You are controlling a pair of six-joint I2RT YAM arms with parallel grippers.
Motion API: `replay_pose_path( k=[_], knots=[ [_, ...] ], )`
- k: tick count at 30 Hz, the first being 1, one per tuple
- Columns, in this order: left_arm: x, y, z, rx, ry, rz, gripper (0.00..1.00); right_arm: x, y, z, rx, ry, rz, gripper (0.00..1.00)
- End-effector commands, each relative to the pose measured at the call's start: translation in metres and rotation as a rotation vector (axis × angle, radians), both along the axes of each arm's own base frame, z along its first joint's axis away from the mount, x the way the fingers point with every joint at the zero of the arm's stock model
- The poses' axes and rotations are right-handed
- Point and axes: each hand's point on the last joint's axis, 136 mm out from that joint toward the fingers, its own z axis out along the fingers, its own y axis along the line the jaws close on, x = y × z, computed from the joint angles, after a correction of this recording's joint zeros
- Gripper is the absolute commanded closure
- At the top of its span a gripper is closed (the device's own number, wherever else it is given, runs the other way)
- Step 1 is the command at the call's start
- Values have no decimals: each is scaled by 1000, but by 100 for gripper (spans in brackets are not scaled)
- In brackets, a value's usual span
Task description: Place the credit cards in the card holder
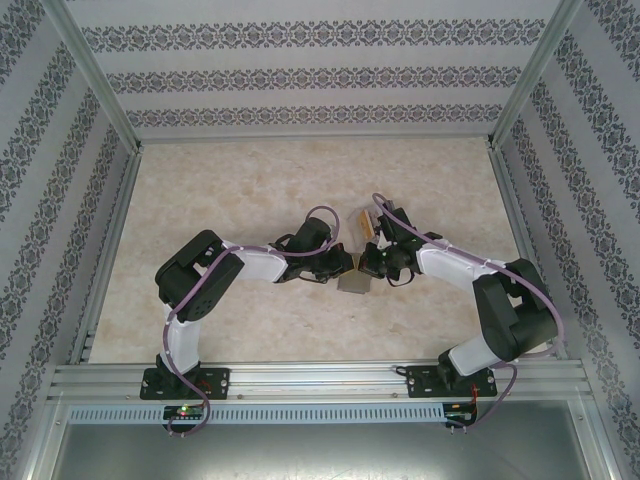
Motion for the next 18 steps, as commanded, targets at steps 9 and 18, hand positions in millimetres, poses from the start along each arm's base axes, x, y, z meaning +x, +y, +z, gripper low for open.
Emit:
replay_pose_path(
  k=[9,18],
  knots=[
    [-9,4,-17,45,38,17,96,-8,0,-24,-27,63,10,100],
    [-10,5,-17,45,40,16,96,-26,-21,-45,-96,119,-33,100]
  ],
)
